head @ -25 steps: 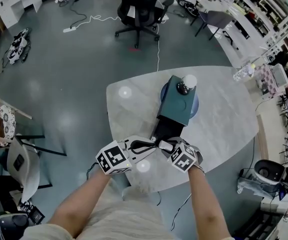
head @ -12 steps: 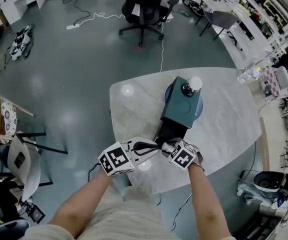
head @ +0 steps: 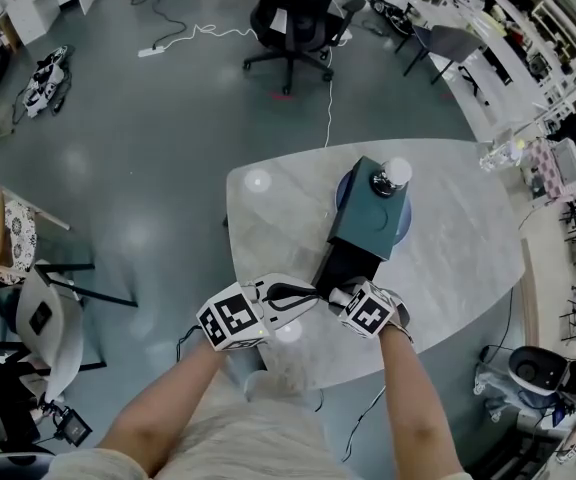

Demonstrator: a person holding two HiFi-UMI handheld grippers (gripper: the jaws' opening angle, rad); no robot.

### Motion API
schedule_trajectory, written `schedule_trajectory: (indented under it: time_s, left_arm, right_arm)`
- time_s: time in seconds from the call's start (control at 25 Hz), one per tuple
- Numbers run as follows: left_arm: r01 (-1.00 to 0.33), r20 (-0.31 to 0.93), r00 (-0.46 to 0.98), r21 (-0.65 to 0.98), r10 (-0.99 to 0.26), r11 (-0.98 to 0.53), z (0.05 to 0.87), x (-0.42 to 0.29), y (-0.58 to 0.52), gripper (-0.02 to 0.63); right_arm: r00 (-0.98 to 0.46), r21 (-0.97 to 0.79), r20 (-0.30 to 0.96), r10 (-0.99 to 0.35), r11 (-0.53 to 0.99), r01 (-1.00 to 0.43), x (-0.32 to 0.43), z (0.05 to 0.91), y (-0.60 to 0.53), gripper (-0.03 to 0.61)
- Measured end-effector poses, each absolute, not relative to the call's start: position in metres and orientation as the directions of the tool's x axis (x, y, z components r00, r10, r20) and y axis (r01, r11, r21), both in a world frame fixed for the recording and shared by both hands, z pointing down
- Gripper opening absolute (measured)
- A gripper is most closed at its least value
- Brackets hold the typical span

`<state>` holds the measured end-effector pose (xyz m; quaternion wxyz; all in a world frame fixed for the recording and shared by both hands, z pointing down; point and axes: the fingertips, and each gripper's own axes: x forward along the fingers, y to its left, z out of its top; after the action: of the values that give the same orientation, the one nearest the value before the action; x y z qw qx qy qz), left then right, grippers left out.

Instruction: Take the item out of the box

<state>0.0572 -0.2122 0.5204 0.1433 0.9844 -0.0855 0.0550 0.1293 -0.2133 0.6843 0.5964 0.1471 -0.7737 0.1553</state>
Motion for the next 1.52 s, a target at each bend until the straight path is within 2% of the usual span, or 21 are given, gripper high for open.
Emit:
schedule_trajectory:
  time_s: [0.64,1.52]
  left_arm:
    - [-0.156,0.131,0.983,0.256,-0.126,-0.954,0.519,0.051,-0.206,0.021]
    - [-0.155,0.154,0.981,0.261,-0.118,-0.953,0.520,0.055,-0.209,0.021]
  right_arm:
    - [-0.242,-0.013,0.966,-0.093,0.916,-0.401,0.123,0.681,-0.207,0.190]
    - [-0.347,-0.147,0.938,-0.025,0.875,-0.461,0.133,0.686,-0.211,0.196]
